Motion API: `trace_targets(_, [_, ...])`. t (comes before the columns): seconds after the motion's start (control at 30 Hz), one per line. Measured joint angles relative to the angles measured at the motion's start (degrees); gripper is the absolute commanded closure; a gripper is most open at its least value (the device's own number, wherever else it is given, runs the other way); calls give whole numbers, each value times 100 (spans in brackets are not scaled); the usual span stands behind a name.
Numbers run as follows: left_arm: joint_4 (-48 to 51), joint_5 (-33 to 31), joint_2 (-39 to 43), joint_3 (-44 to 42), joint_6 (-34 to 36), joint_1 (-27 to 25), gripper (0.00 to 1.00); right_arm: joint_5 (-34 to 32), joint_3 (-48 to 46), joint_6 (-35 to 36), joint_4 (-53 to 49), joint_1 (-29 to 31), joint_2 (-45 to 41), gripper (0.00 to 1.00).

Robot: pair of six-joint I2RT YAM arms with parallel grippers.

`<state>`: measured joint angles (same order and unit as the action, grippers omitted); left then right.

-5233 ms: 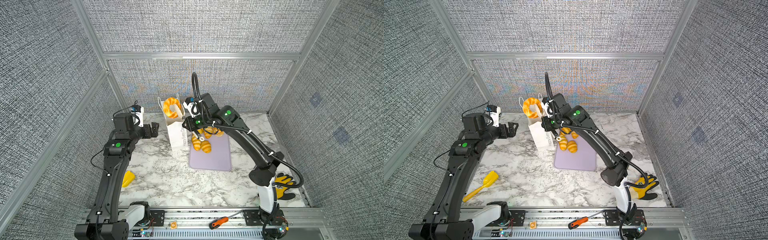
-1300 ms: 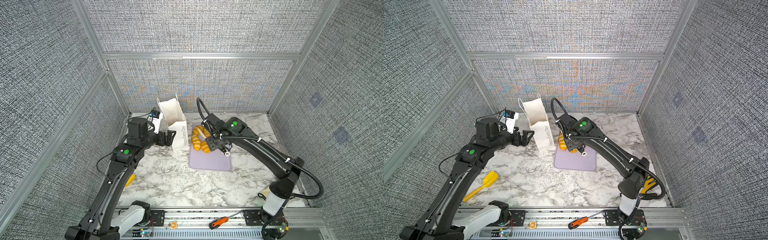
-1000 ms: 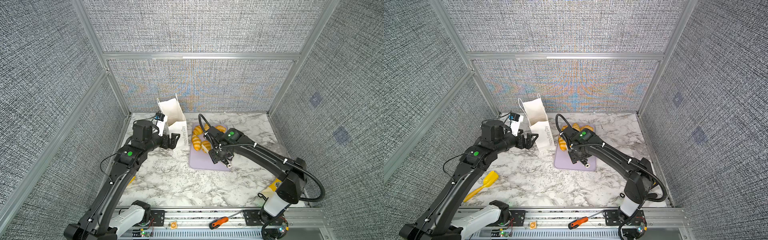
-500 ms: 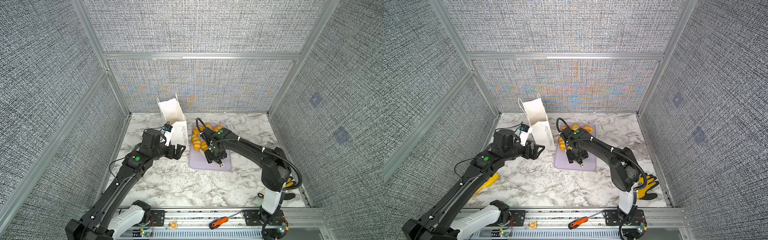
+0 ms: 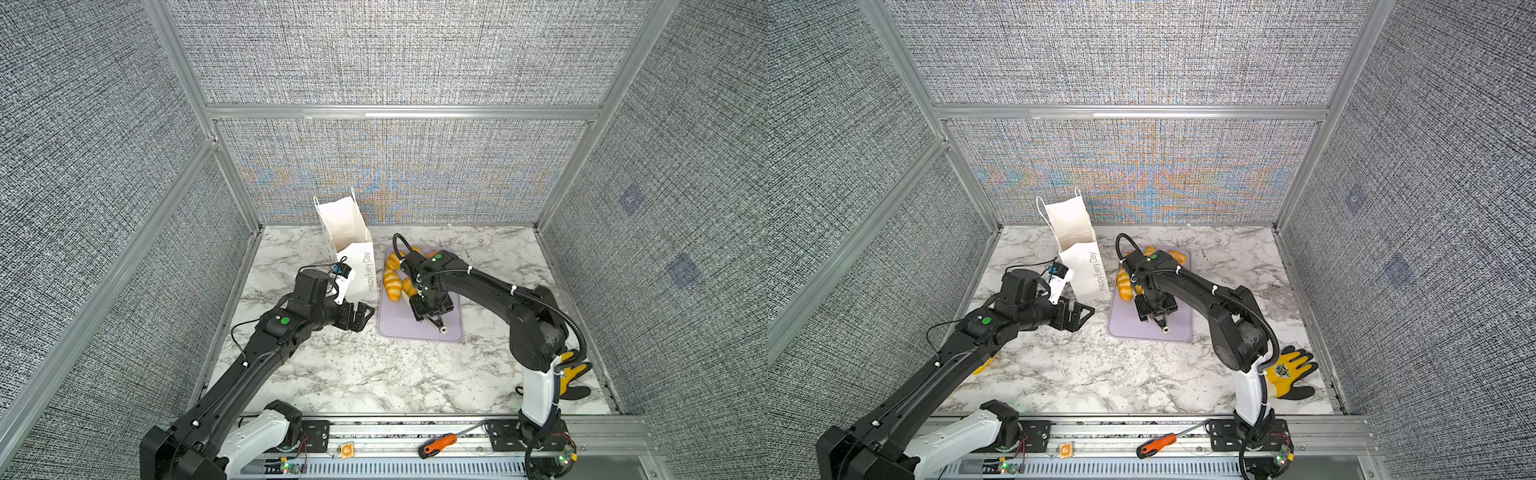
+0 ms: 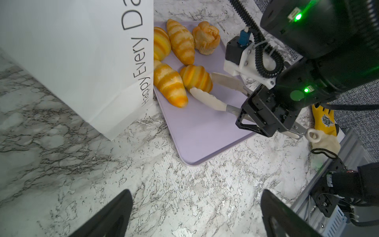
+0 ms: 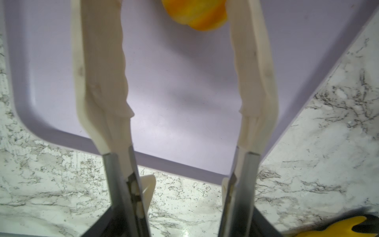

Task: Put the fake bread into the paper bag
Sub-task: 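Move the tongs over a striped roll on the tray while left gripper lowers bag, then close the tongs around the striped roll with the right gripper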

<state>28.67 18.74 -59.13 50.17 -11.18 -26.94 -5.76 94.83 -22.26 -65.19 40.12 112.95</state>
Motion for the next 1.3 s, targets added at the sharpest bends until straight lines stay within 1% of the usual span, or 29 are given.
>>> trace_targets(0.33, [-72, 72, 0, -81, -26, -31, 1, -343, -76, 66, -444, 122, -461, 33])
trace_targets(0.57, [-72, 72, 39, -179, -87, -81, 1, -595, -170, 452, -442, 26, -455, 31])
trace_targets(0.83, [-68, 81, -20, -208, -125, -221, 1, -544, -295, 1014, -20, -201, -409, 28])
trace_targets(1.1, [-66, 92, -181, -144, -103, -363, 1, -400, -4, 1499, 175, -332, -52, 27])
trace_targets(1.3, [-68, 94, -247, -129, -101, -415, 1, -326, 151, 1685, 190, -413, 195, 26])
